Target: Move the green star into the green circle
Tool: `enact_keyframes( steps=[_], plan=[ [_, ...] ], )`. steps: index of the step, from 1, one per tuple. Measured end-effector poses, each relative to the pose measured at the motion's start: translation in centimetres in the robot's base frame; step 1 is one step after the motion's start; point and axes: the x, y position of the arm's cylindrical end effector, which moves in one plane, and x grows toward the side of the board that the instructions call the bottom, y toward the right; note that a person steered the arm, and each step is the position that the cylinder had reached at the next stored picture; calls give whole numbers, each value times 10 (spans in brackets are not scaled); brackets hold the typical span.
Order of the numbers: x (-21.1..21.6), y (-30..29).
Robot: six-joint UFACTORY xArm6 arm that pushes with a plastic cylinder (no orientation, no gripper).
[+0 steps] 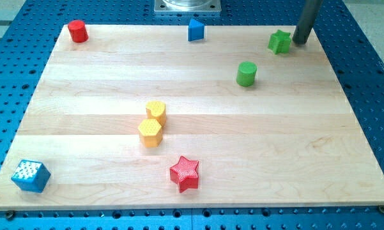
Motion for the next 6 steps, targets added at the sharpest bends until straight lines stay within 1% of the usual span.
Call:
enact_keyframes(
  steps=[1,2,3,4,5,6],
  plan=[
    [37,-33],
    [32,-2],
    [-10,-2],
    [-6,-58],
    [29,-101],
    [55,-102]
  ],
)
